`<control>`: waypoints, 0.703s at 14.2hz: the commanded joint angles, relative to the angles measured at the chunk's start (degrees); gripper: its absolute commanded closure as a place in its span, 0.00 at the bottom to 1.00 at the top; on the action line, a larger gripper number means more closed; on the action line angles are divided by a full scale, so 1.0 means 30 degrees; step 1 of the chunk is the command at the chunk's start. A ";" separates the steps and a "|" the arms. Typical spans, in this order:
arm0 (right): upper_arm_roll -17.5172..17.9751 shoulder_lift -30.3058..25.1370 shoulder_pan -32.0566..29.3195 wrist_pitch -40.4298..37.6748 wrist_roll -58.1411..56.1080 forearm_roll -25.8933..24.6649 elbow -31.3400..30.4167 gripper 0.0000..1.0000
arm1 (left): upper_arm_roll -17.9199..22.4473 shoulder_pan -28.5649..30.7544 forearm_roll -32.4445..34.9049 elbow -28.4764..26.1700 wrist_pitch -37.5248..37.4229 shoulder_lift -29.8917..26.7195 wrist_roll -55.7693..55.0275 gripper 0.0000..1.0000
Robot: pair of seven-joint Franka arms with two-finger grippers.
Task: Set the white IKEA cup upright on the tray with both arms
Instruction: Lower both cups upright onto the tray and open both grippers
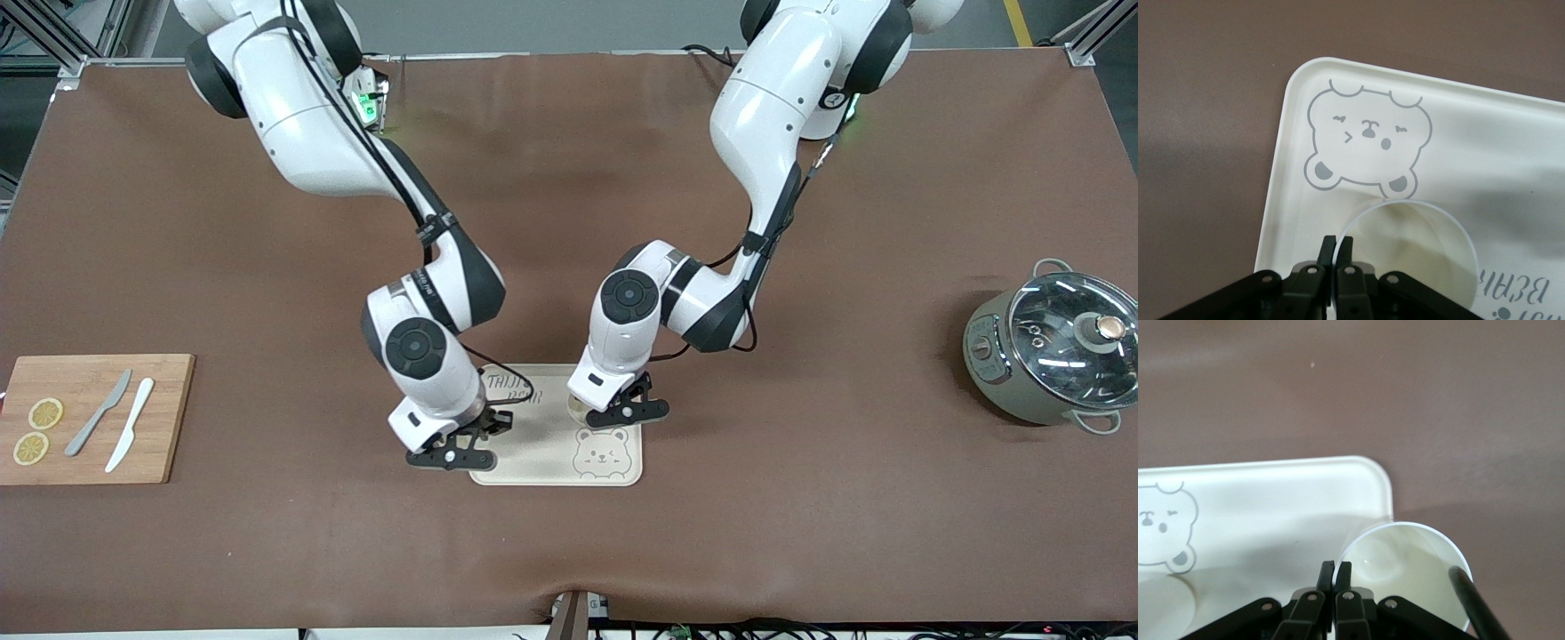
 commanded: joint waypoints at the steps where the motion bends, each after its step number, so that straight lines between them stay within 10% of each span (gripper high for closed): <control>1: -0.0236 0.0603 0.0562 -0.0529 0.1485 -0.0209 0.0981 1.00 | 0.0238 -0.0177 0.0410 0.0433 0.0164 0.0372 -0.0587 0.65; 2: -0.0294 0.0779 0.0768 -0.0412 0.1780 -0.0209 0.1010 1.00 | 0.0296 -0.0177 0.0497 0.0404 0.0193 0.0400 -0.0588 0.01; 9: -0.0295 0.0986 0.1092 -0.0236 0.1929 -0.0326 0.1010 0.98 | 0.0881 -0.0266 0.0382 0.0491 -0.2344 -0.1031 -0.1381 0.00; 10: -0.0295 0.0986 0.1092 -0.0206 0.1929 -0.0326 0.1010 0.78 | 0.0940 -0.0178 0.0381 0.0491 -0.3371 -0.1789 -0.1206 0.00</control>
